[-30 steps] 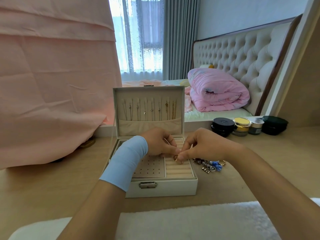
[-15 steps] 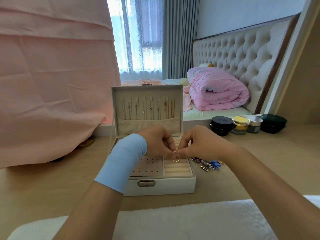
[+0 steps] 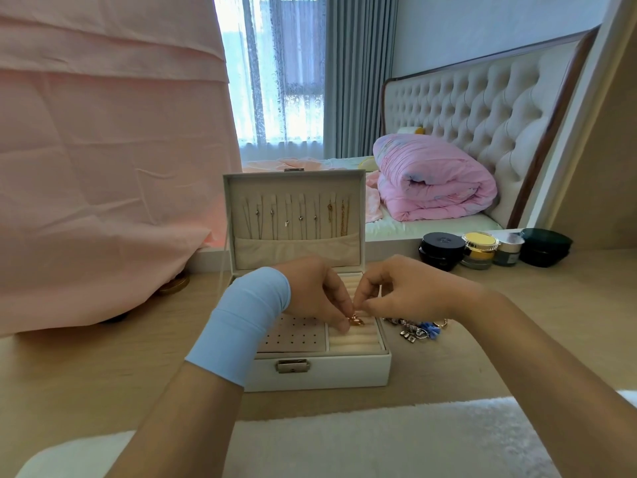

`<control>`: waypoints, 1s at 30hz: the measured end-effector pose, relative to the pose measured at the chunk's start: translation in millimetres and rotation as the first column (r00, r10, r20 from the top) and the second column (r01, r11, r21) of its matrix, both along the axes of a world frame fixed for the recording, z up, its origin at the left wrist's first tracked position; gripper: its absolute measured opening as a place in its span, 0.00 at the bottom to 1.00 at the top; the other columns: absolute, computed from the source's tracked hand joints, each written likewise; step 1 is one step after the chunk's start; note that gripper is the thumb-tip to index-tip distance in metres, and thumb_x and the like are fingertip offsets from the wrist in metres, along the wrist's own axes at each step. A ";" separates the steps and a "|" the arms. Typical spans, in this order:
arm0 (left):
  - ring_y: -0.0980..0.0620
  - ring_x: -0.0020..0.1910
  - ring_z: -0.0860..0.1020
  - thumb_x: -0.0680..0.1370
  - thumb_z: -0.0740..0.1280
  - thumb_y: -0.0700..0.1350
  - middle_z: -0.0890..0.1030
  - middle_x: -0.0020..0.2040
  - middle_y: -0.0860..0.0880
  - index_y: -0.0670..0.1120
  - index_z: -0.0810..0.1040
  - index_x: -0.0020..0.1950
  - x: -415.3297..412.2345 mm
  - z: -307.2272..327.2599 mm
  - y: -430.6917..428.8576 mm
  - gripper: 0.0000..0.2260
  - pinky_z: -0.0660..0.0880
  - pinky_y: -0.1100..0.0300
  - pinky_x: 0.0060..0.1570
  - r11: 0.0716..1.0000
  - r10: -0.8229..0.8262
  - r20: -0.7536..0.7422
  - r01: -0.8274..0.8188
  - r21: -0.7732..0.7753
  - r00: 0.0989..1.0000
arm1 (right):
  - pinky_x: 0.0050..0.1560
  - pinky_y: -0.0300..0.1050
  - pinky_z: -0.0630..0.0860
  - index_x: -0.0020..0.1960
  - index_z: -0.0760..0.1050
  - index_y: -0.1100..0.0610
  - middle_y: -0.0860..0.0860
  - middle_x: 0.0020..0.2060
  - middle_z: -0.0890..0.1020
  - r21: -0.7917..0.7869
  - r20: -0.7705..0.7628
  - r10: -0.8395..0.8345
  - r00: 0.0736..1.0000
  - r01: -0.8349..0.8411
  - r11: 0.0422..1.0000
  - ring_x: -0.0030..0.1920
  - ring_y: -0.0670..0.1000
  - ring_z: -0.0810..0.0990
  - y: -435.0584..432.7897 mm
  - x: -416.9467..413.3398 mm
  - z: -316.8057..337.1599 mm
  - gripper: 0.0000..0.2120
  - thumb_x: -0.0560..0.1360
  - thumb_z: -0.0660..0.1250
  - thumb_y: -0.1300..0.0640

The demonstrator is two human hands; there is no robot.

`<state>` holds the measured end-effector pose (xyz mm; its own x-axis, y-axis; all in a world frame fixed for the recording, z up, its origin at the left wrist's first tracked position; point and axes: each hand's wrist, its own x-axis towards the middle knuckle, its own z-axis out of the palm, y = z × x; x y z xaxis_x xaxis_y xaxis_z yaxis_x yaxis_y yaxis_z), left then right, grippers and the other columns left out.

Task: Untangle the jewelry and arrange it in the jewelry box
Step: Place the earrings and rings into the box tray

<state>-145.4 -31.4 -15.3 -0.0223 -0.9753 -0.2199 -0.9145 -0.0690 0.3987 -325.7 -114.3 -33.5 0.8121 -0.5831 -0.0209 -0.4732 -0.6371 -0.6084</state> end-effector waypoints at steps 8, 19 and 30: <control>0.59 0.45 0.77 0.70 0.76 0.50 0.82 0.43 0.59 0.57 0.85 0.45 -1.3 -2.9 -2.8 0.05 0.72 0.64 0.46 1.000 0.012 0.010 -0.011 -0.025 1.000 | 0.46 0.55 0.83 0.44 0.86 0.46 0.42 0.40 0.86 -0.014 -0.027 0.005 1.000 -0.005 1.000 0.44 0.60 0.83 0.1 5.3 -3.7 0.01 0.73 0.76 0.50; 0.60 0.44 0.78 0.71 0.76 0.50 0.82 0.42 0.60 0.56 0.85 0.46 -2.8 -5.1 -2.9 0.05 0.77 0.61 0.51 0.999 0.029 0.028 -0.028 -0.038 0.999 | 0.41 0.34 0.75 0.41 0.85 0.48 0.42 0.38 0.86 0.027 -0.055 -0.011 0.998 0.013 1.000 0.37 0.38 0.80 5.5 4.0 0.4 0.04 0.73 0.77 0.48; 0.62 0.44 0.75 0.79 0.66 0.46 0.79 0.46 0.59 0.53 0.82 0.53 -39.5 -1.9 -9.5 0.06 0.74 0.62 0.51 0.960 -0.011 -0.048 -0.003 -0.280 0.999 | 0.32 0.34 0.73 0.47 0.83 0.49 0.43 0.37 0.81 -0.064 -0.180 -0.234 0.955 0.226 0.972 0.32 0.41 0.77 -42.9 -54.6 15.3 0.05 0.76 0.73 0.59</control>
